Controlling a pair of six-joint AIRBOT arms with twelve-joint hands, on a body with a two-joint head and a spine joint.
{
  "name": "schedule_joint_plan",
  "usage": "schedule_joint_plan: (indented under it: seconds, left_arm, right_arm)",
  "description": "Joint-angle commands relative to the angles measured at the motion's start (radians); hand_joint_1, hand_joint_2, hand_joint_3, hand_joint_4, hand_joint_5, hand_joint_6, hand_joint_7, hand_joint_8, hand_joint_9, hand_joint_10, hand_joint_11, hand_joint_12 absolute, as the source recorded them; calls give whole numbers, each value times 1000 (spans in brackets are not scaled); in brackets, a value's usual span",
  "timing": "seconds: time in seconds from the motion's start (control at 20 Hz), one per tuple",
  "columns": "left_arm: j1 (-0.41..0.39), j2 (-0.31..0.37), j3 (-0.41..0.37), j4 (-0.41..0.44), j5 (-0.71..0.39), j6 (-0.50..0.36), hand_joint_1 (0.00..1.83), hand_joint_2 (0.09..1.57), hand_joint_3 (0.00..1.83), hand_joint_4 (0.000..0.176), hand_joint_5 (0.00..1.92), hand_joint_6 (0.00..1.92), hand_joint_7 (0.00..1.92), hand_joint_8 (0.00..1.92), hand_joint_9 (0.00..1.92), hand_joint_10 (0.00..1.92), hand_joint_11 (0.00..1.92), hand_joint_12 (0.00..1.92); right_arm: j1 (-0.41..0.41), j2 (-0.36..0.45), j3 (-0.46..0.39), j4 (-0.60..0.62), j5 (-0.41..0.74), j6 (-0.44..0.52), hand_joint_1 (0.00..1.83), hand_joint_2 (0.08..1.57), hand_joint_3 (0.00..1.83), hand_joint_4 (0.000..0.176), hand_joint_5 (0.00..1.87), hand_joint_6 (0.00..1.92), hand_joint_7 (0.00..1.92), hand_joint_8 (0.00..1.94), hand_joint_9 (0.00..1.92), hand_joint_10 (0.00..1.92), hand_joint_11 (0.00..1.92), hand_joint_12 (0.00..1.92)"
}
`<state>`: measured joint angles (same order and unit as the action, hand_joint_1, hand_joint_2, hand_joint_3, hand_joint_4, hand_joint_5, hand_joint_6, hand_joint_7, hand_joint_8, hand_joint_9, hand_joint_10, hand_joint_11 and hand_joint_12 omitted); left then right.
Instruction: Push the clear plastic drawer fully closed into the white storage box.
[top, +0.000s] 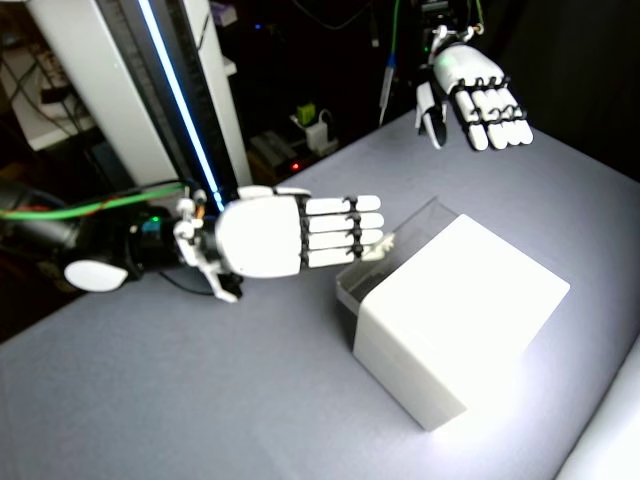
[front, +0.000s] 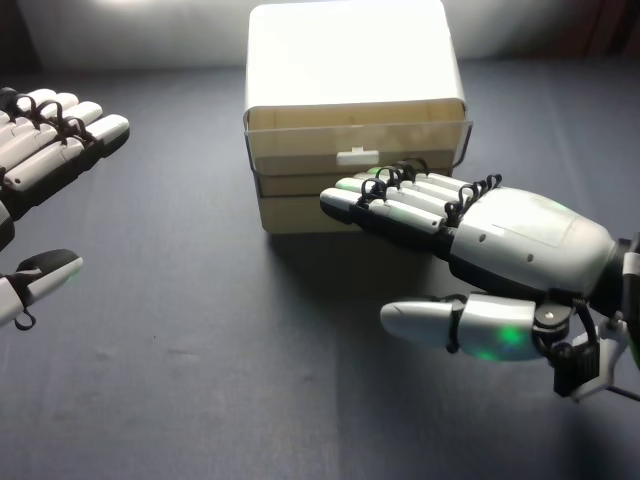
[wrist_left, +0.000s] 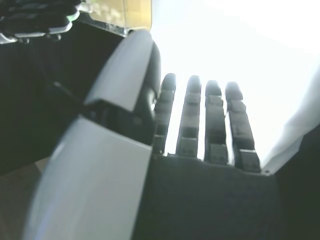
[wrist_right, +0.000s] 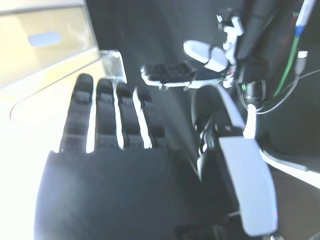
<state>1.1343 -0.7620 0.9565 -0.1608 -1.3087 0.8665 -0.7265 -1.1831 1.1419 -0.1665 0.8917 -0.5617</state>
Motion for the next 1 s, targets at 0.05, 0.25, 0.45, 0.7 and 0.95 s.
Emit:
schedule_joint_plan:
  seconds: [0.05,0.25,0.45,0.7,0.95]
  left_arm:
    - [-4,4,1,-15,-116,2,842,1398,0,0,0,0,0,0,0,0,0,0]
    - [-4,4,1,-14,-117,1,788,1420,4,0,0,0,0,0,0,0,0,0]
    - [-4,3,1,-13,-118,1,782,1418,2,0,0,0,0,0,0,0,0,0]
    - [-3,3,1,-14,-122,1,767,1425,2,0,0,0,0,0,0,0,0,0]
    - [17,3,-1,-31,-150,0,713,1431,3,0,0,0,0,0,0,0,0,0]
  right_arm:
    - [22,-7,13,35,100,-11,102,1442,0,0,0,0,0,0,0,0,3,128]
    - [35,-15,28,80,78,-55,243,1445,0,0,0,0,0,0,0,0,0,36]
    - [38,-15,35,101,75,-65,312,1424,0,0,0,0,0,0,0,0,0,0]
    - [38,-13,21,99,85,-65,307,1432,1,0,0,0,0,0,0,0,0,0]
    - [23,30,-24,67,156,-25,245,1453,0,0,0,0,71,13,114,31,0,781]
